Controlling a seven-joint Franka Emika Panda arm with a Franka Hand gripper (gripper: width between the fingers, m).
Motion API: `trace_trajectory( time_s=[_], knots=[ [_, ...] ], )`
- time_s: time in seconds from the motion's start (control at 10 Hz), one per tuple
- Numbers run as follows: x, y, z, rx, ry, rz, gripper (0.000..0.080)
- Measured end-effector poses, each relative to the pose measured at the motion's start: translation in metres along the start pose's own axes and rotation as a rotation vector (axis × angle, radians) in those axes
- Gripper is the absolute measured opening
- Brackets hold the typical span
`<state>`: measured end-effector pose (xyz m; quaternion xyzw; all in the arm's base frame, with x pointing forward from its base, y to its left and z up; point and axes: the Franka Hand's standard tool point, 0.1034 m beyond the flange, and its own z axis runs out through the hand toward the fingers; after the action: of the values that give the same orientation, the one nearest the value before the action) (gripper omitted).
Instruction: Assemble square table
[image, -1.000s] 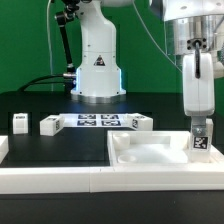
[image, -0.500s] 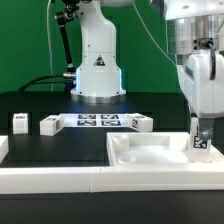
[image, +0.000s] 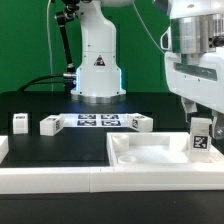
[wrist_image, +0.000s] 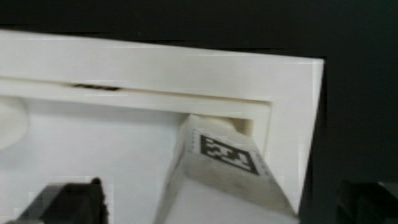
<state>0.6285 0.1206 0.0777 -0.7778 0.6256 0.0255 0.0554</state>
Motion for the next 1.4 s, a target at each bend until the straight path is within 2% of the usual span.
trace_trajectory(
  time_s=[0.1, 0.3, 0.7, 1.0, 1.4],
  knots=[
    [0.0, 0.0, 0.0, 0.0, 0.0, -0.065, 0.0649],
    [-0.004, 0.003, 0.0, -0.034, 0.014, -0.27, 0.0649],
    [-0.011, 0.006, -0.012, -0.037, 0.015, -0.713, 0.0649],
    [-0.012, 0.022, -0.017, -0.04, 0.01, -0.713, 0.0649],
    [-0.011, 0.022, -0.015, -0.043, 0.011, -0.713, 0.0649]
  ],
)
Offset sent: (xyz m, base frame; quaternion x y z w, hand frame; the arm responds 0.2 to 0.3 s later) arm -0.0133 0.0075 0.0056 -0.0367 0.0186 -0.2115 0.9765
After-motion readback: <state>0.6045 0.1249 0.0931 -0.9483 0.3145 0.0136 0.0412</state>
